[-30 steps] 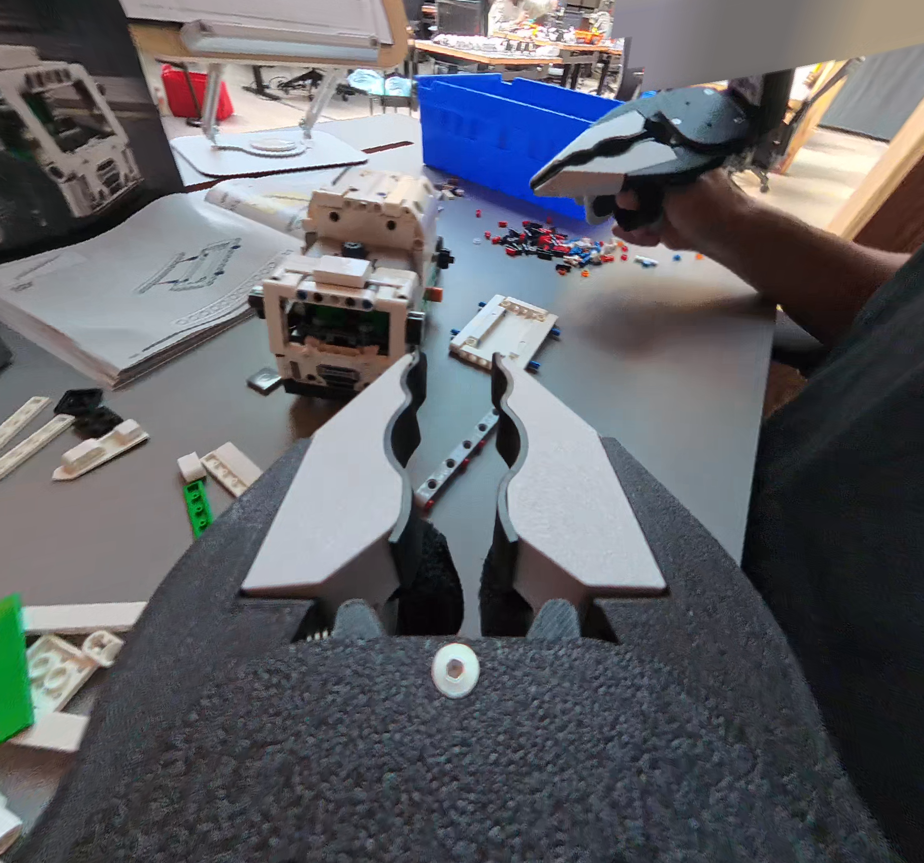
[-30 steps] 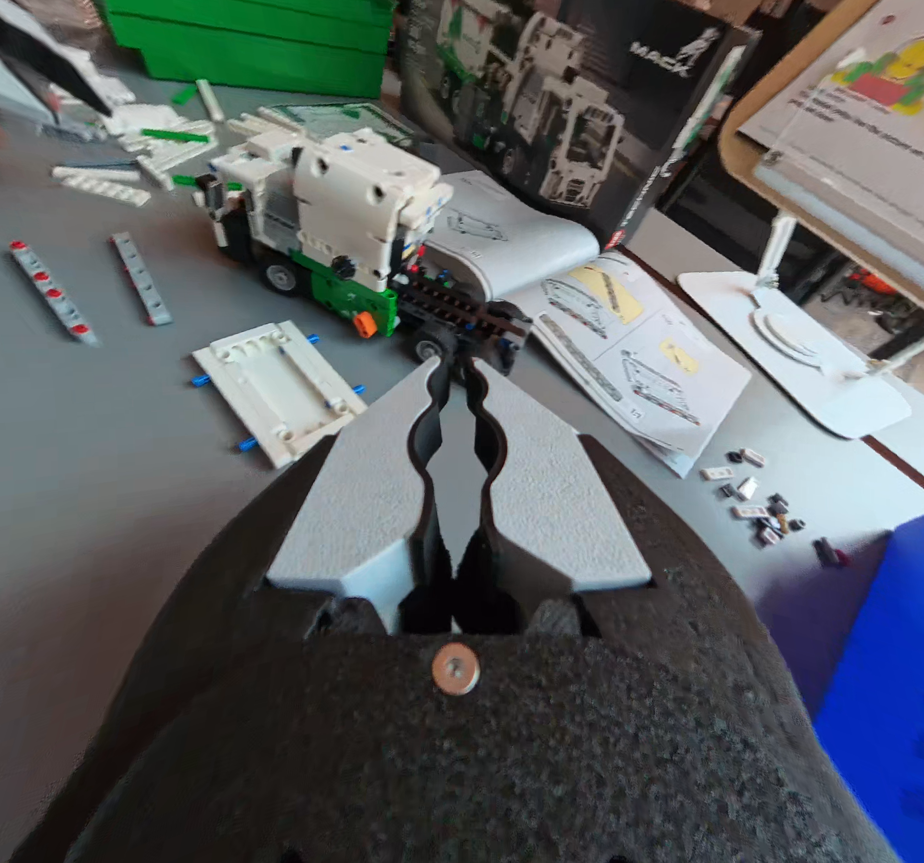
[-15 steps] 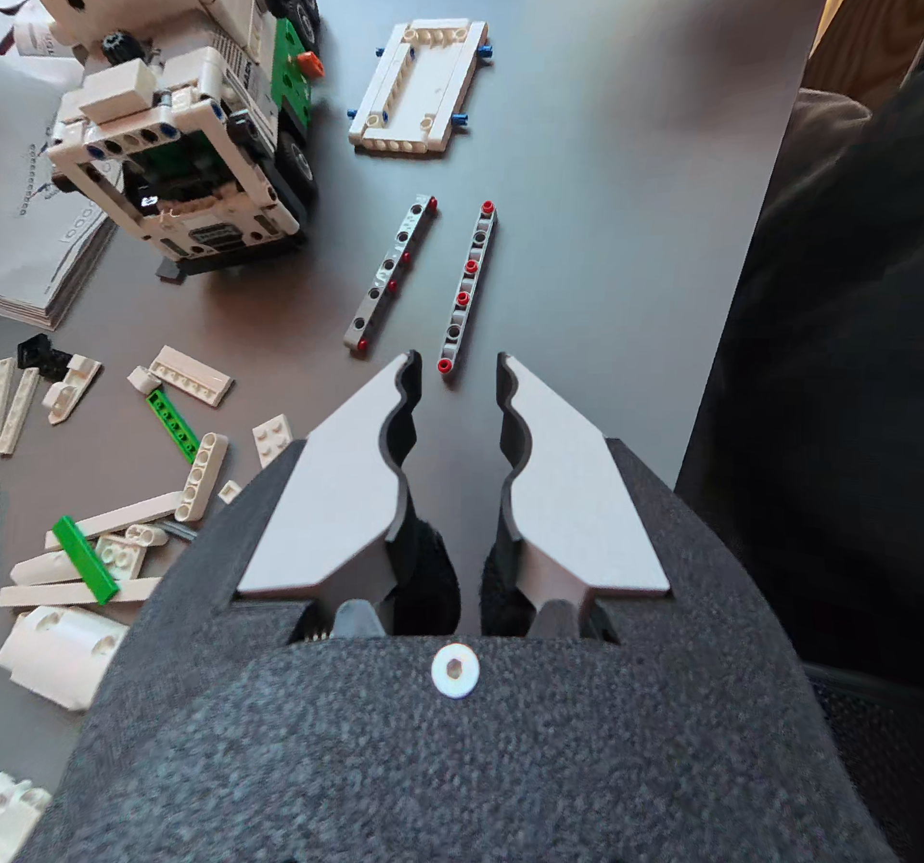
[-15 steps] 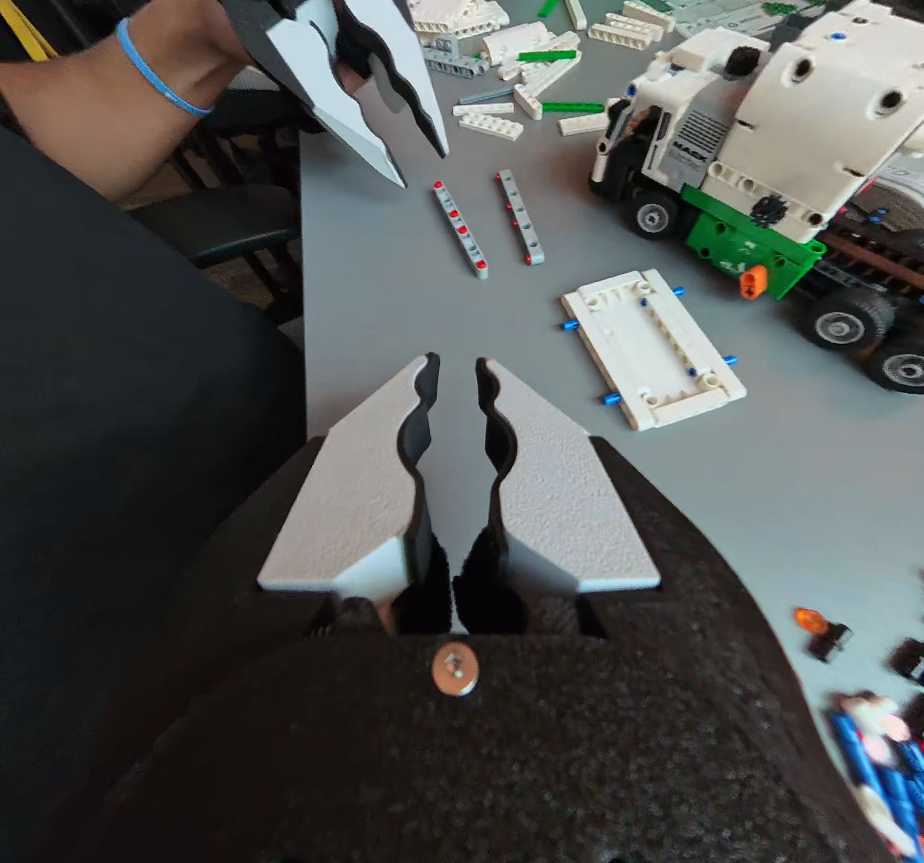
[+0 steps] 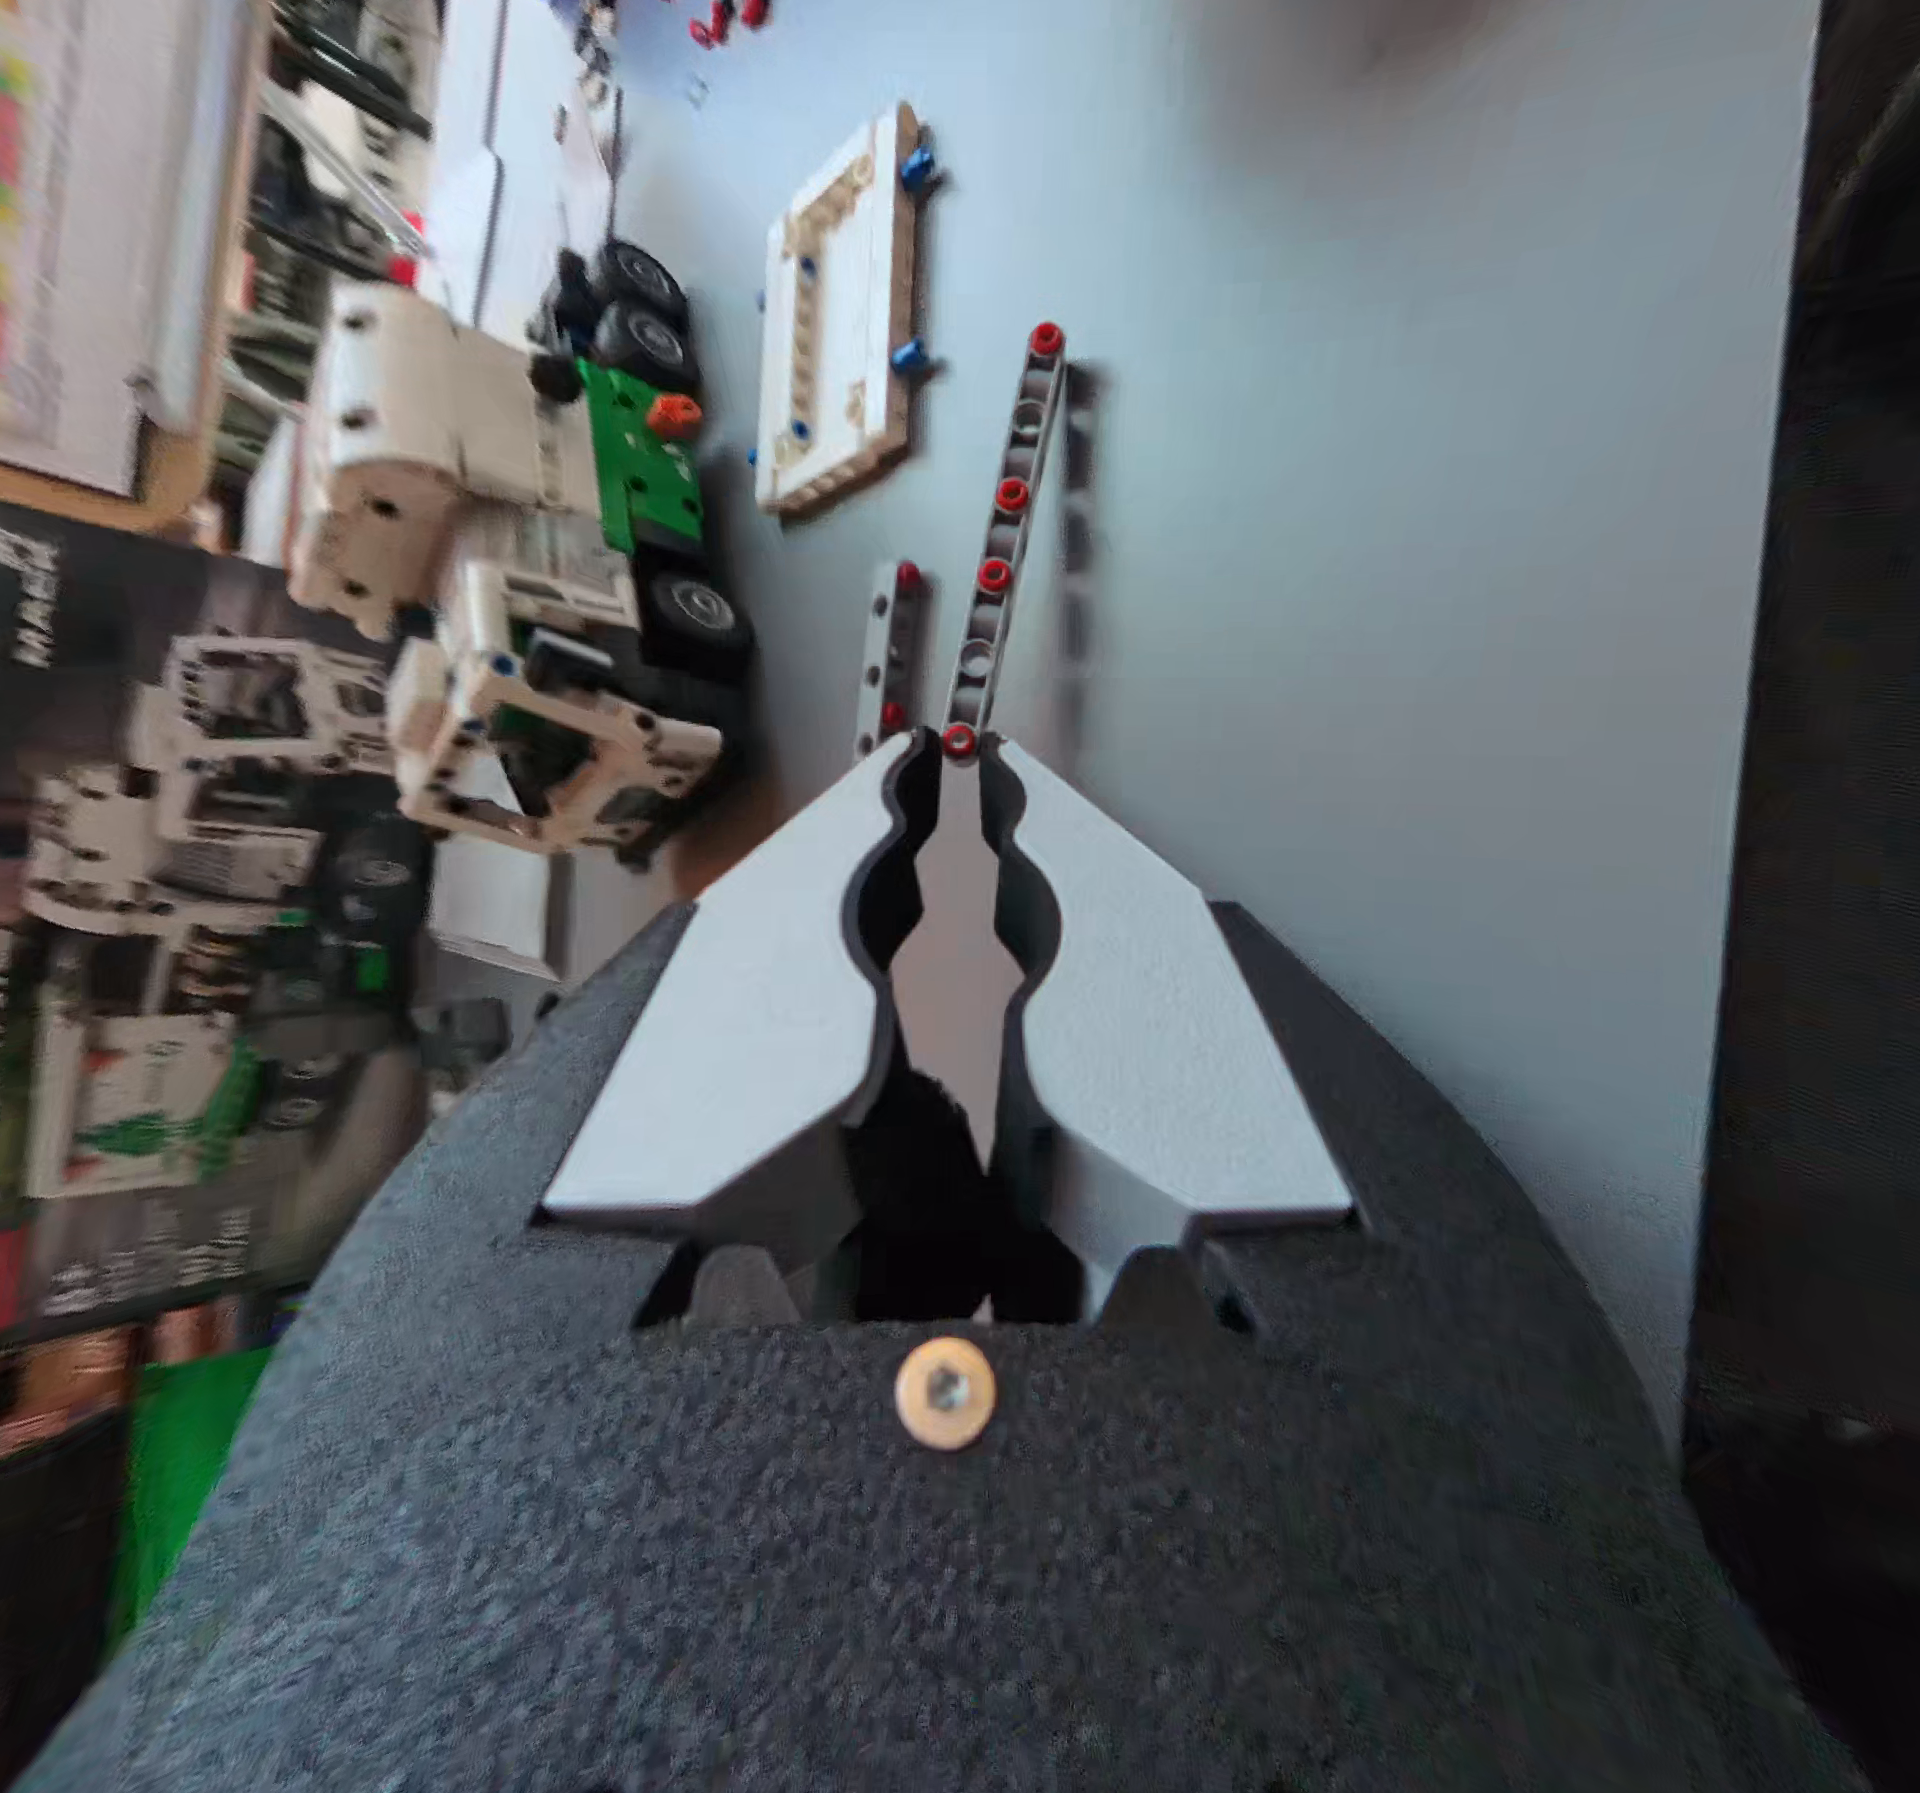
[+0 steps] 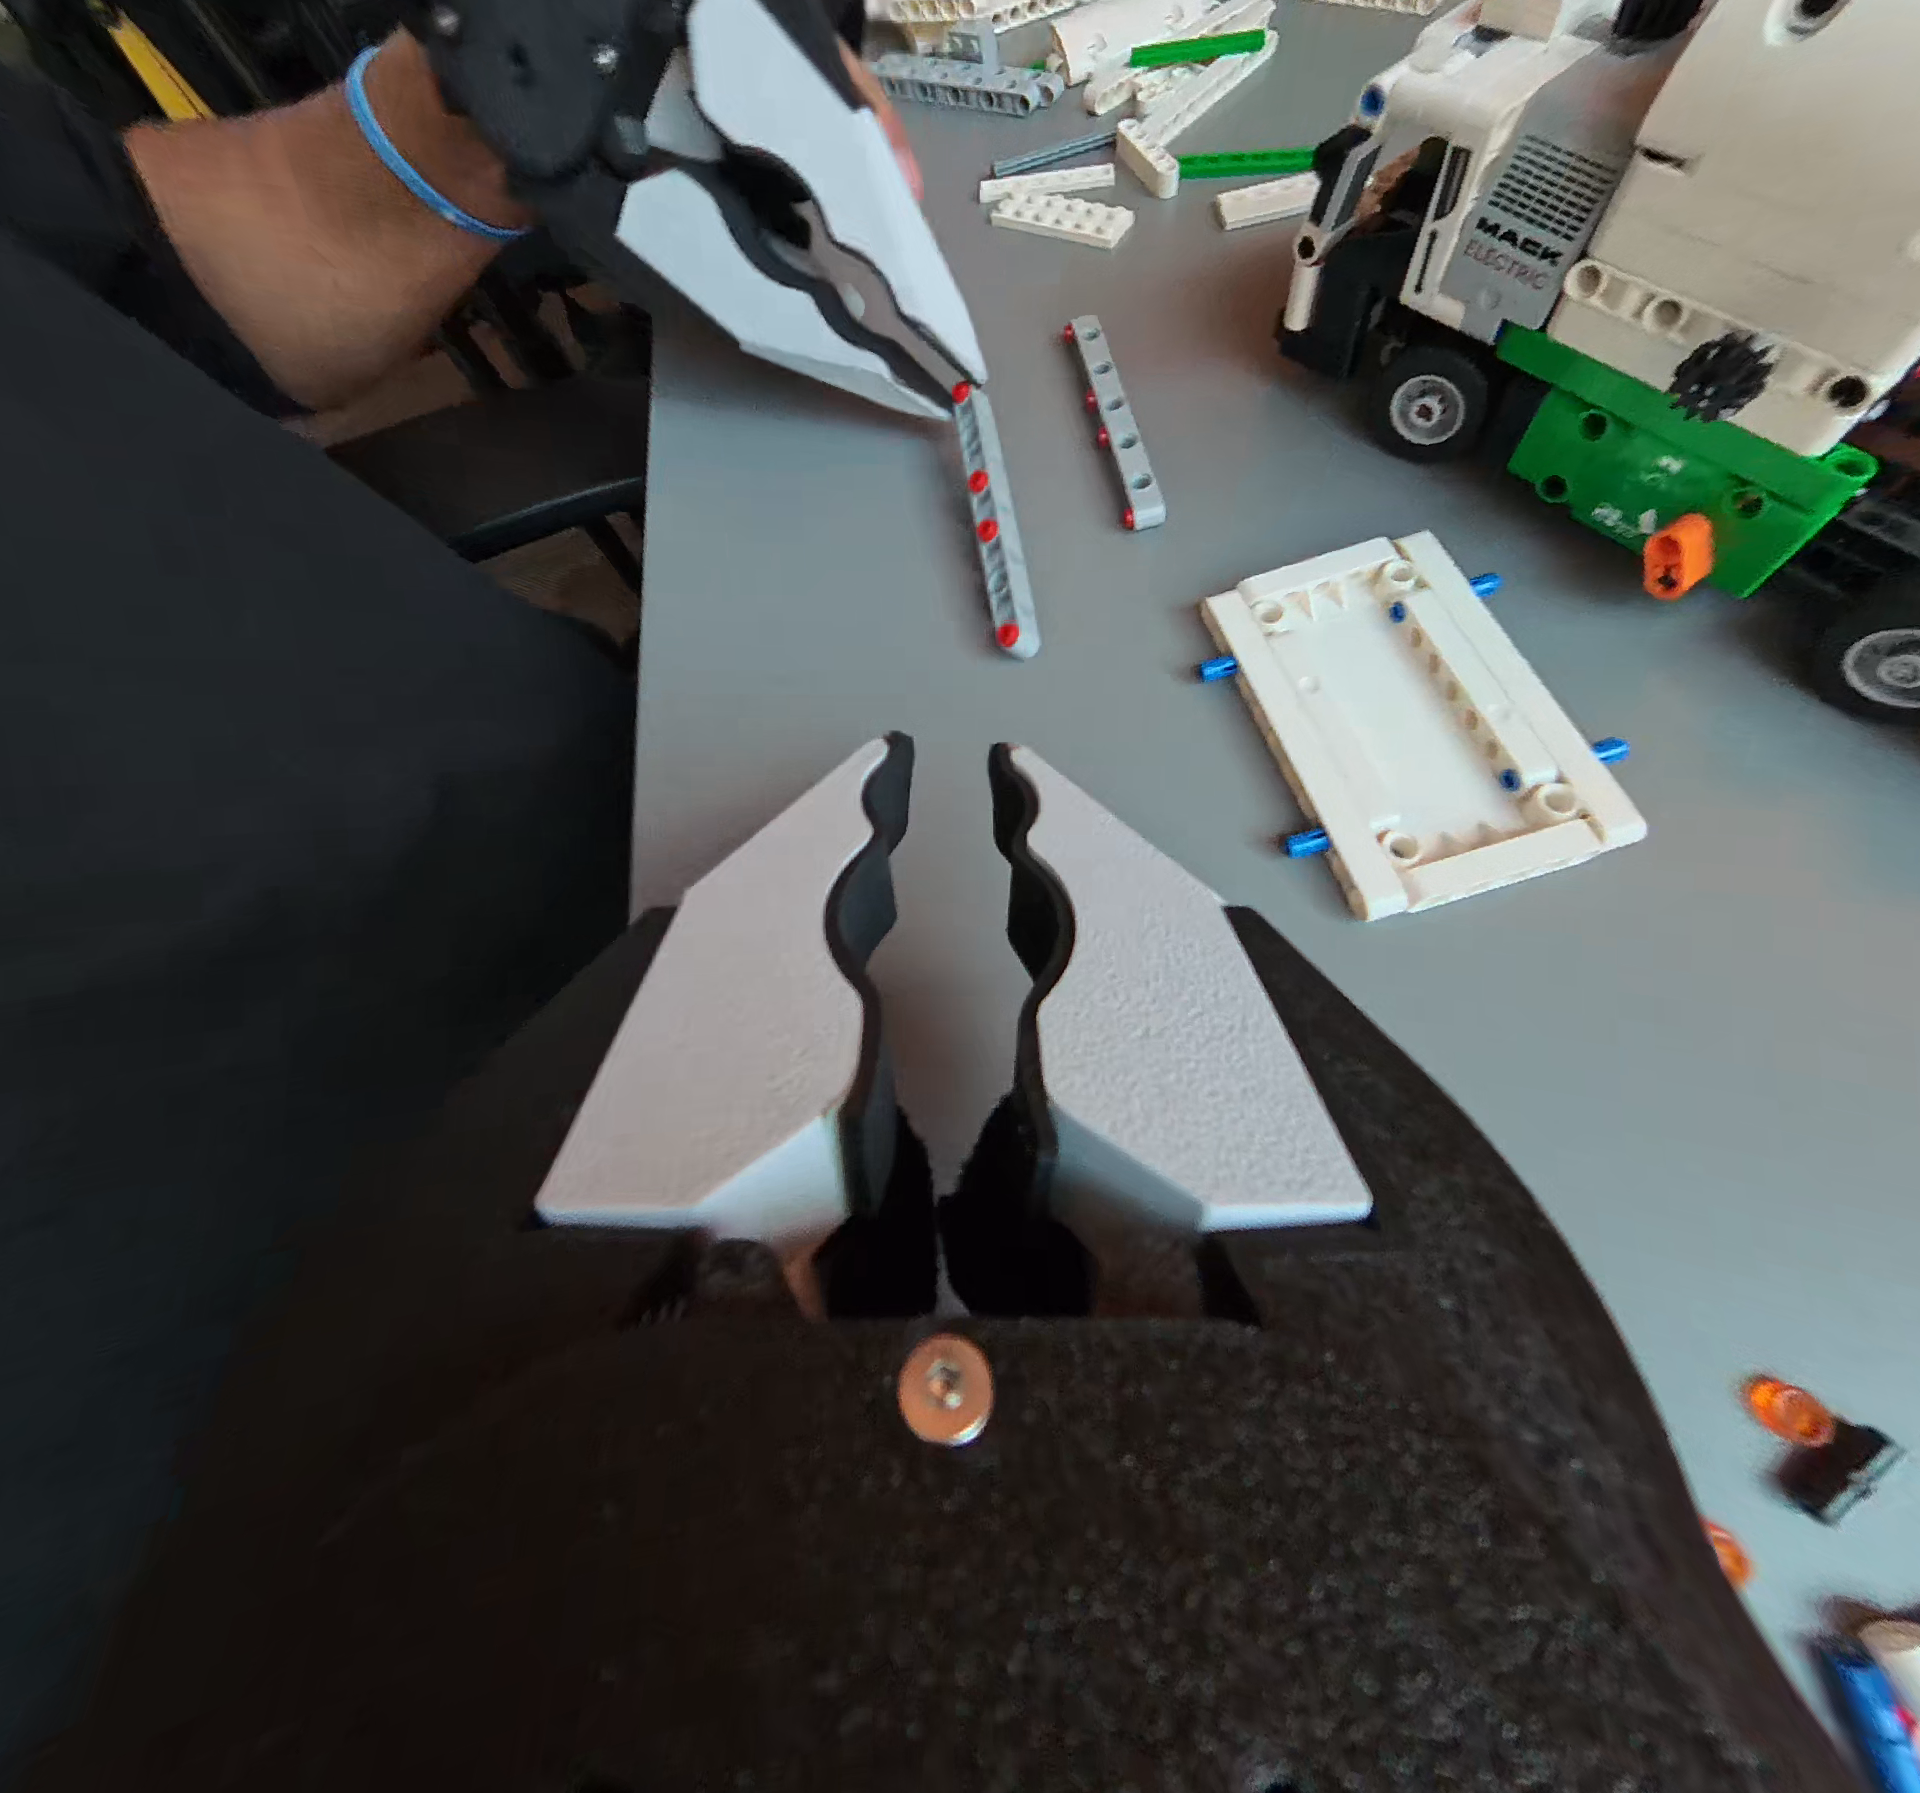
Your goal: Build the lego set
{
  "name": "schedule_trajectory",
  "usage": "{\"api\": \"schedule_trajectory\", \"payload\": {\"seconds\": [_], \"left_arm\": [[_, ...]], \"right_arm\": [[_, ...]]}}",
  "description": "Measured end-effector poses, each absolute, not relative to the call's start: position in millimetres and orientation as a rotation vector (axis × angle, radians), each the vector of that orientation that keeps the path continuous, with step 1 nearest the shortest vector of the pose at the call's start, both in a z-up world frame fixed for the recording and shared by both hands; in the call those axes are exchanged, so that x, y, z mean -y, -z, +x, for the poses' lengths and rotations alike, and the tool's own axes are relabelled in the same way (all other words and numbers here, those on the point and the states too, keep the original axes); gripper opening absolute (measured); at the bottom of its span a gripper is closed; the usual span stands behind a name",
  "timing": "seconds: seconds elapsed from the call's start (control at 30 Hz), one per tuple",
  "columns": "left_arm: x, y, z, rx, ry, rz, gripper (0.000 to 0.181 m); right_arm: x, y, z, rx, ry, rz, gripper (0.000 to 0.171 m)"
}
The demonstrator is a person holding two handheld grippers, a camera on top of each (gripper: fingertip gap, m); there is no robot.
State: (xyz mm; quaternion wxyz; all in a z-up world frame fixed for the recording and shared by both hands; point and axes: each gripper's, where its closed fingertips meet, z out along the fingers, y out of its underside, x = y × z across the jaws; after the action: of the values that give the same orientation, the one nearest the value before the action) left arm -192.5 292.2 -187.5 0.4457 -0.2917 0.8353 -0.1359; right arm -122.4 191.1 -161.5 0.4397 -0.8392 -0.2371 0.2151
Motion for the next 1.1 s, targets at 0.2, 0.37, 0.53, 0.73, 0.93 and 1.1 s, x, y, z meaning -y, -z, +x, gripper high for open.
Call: {"api": "schedule_trajectory", "payload": {"seconds": [0.2,0.37,0.53,0.73,0.93,1.1], "left_arm": [[-261.9,178.9,-155.1,-1.964,0.152,-0.468,0.005],[-243.2,179.6,-138.2,-1.953,0.158,-0.376,0.005],[-233.7,179.8,-124.4,-1.952,0.16,-0.341,0.005],[-232.0,180.7,-112.7,-1.932,0.115,-0.291,0.005],[-233.2,177.6,-111.3,-1.898,0.097,-0.262,0.005],[-237.2,179.2,-110.9,-1.893,0.111,-0.283,0.005]], "right_arm": [[-210.3,175.8,-115.3,0.693,-0.36,-2.146,0.017],[-210.0,178.3,-114.3,0.678,-0.428,-2.135,0.017],[-206.3,176.8,-111.5,0.643,-0.553,-2.128,0.017],[-210.6,185.3,-96.5,0.66,-0.416,-2.159,0.011],[-214.9,197.5,-87.4,0.704,-0.263,-2.201,0.017],[-216.2,195.7,-90.3,0.707,-0.297,-2.191,0.011]]}}
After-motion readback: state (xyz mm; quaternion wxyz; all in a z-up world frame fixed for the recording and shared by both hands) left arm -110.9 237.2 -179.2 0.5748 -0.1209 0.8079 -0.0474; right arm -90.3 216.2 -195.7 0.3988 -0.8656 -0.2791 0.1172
